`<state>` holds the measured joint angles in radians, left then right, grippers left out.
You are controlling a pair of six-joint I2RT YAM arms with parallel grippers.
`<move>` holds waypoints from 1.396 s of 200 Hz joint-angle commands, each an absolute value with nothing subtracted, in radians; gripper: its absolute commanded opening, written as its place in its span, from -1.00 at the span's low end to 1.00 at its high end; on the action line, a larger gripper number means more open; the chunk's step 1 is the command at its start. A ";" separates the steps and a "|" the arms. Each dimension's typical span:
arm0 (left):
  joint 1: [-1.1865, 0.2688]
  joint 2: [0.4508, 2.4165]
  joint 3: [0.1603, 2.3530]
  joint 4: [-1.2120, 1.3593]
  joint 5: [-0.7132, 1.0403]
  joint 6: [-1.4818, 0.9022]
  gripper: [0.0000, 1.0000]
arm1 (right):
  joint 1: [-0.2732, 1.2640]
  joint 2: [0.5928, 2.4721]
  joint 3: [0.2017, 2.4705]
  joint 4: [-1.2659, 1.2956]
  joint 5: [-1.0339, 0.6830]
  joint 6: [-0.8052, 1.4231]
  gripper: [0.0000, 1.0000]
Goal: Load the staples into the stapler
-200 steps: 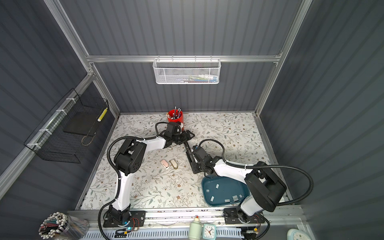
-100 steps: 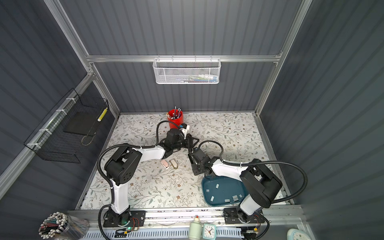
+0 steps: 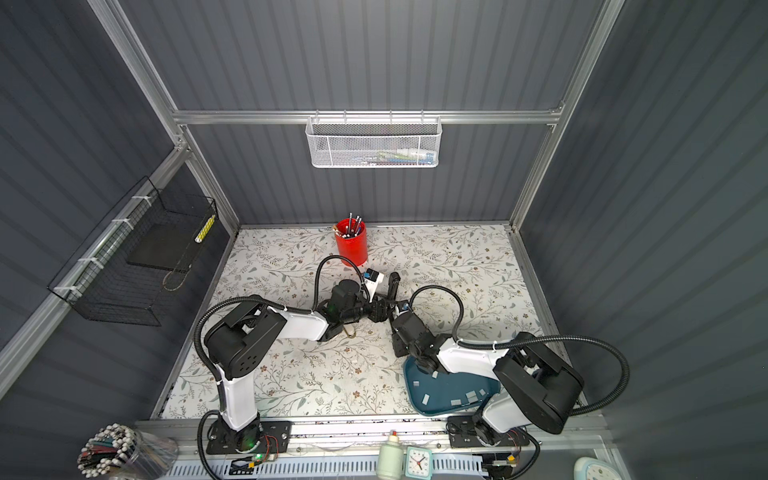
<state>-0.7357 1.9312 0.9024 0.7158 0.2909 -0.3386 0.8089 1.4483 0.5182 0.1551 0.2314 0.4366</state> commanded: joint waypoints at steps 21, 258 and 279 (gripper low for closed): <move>-0.736 1.911 0.878 0.781 0.322 -0.248 0.31 | 0.815 1.427 0.509 0.229 0.283 0.424 -0.06; -0.687 2.062 1.342 0.366 0.115 -0.263 0.14 | 0.516 1.655 1.044 0.000 0.206 0.489 -0.34; -0.688 2.107 1.383 0.344 0.094 -0.273 0.07 | 0.505 1.717 1.077 0.018 0.201 0.486 -0.38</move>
